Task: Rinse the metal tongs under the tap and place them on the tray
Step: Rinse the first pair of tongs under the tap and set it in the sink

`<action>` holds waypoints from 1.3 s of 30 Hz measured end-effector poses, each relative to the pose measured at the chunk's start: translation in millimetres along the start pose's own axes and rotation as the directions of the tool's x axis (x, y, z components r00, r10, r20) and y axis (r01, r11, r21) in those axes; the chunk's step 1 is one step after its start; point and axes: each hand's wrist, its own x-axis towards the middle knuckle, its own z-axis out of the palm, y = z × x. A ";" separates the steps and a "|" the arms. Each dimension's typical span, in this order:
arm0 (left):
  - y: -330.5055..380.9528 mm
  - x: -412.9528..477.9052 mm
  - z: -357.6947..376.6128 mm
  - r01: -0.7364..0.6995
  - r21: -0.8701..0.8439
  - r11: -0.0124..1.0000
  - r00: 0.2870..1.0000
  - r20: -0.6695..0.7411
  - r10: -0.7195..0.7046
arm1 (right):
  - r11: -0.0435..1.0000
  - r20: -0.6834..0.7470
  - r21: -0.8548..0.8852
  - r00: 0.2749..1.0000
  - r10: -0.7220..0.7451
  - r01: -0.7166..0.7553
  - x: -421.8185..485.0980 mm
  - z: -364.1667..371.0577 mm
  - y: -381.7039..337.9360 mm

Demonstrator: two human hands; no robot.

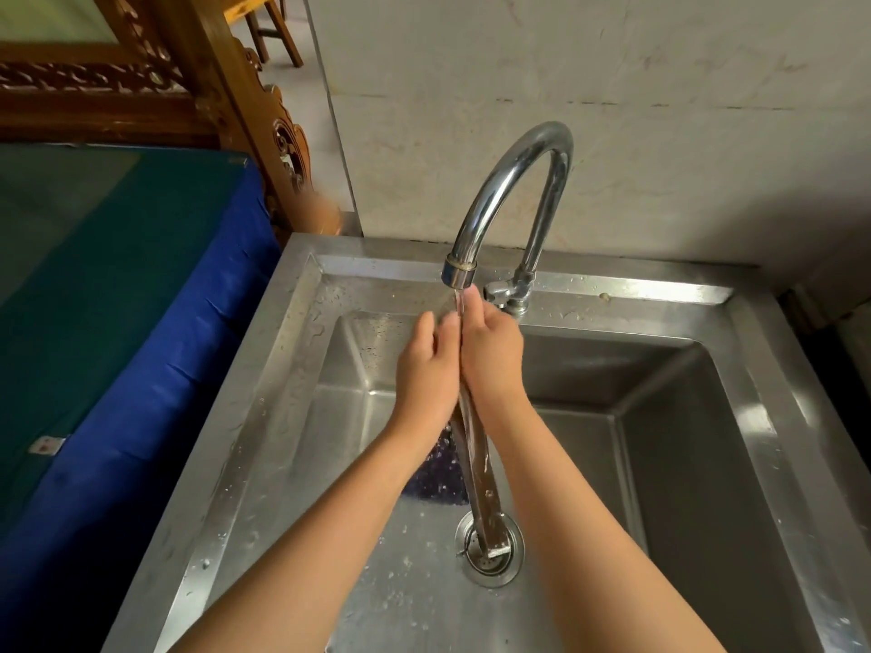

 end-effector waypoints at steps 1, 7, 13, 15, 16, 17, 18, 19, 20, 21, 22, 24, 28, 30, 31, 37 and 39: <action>-2.9 -3.6 0.0 -0.005 0.010 1.000 1.000 0.022 0.005 | 0.999 -0.011 0.026 0.999 0.043 -0.042 3.2 0.4 -2.6; 8.3 14.6 -2.3 -0.007 -0.061 0.998 0.997 -0.081 0.002 | 0.997 0.061 0.026 0.995 -0.073 0.072 -4.6 -1.2 -1.8; 15.6 21.6 -1.6 0.018 -0.087 0.996 0.997 -0.076 -0.025 | 0.988 -0.003 -0.051 0.989 -0.149 0.149 -10.5 -0.6 -1.1; 11.6 11.9 1.6 -0.023 -0.004 1.000 0.999 -0.044 0.023 | 0.994 -0.040 -0.020 0.993 -0.110 0.109 -5.2 -1.4 -3.8; 8.9 6.6 2.5 -0.032 0.023 0.999 0.999 -0.033 0.033 | 0.997 -0.037 0.001 0.996 -0.081 0.081 -0.8 -2.0 -5.3; 6.5 1.7 2.4 -0.035 0.038 0.999 0.999 -0.027 0.036 | 0.998 -0.021 0.026 0.998 -0.057 0.057 3.9 -2.5 -6.8; 5.1 -2.3 0.9 -0.036 0.046 0.998 0.999 -0.019 0.037 | 0.998 -0.001 0.051 0.999 -0.043 0.043 7.9 -2.3 -8.0; 3.8 -5.2 -1.6 -0.035 0.054 0.998 0.999 -0.007 0.035 | 0.997 0.015 0.063 0.999 -0.039 0.038 10.6 -1.4 -9.2; 2.6 -7.2 -4.9 -0.029 0.070 0.997 1.000 0.010 0.029 | 0.998 0.022 0.060 0.999 -0.038 0.036 12.2 0.0 -10.4; 1.2 -9.3 -8.4 -0.024 0.089 0.996 0.999 0.037 0.021 | 0.998 0.022 0.058 0.999 -0.033 0.032 13.5 1.4 -11.3; 0.2 -12.2 -11.7 -0.024 0.104 0.994 0.997 0.075 0.016 | 0.998 0.017 0.065 1.000 -0.023 0.022 15.1 2.2 -12.7; -2.3 -18.4 -17.6 -0.046 0.144 0.988 0.985 0.170 0.021 | 0.996 0.016 0.089 1.000 0.010 -0.011 20.6 3.0 -16.4; 0.4 -17.7 -30.8 -0.086 0.154 0.984 0.967 0.252 0.045 | 0.995 0.018 0.091 1.000 0.025 -0.026 29.1 5.9 -24.8; 4.0 -10.5 -34.1 -0.081 0.124 0.989 0.974 0.222 0.052 | 0.996 0.072 0.089 0.997 -0.002 -0.004 26.7 7.2 -26.0; 5.8 -6.5 -34.8 -0.059 0.098 0.993 0.981 0.191 0.040 | 0.998 0.110 0.066 0.994 -0.023 0.016 23.8 7.3 -25.6; 4.9 0.8 -33.8 -0.089 0.072 0.993 0.989 0.122 0.079 | 0.991 0.191 -0.007 0.973 -0.131 0.135 2.2 -9.3 -18.6; -0.3 -2.6 -31.2 -0.089 0.072 0.993 0.992 0.096 0.082 | 0.995 0.197 0.032 0.976 -0.097 0.092 -9.3 -14.1 -10.9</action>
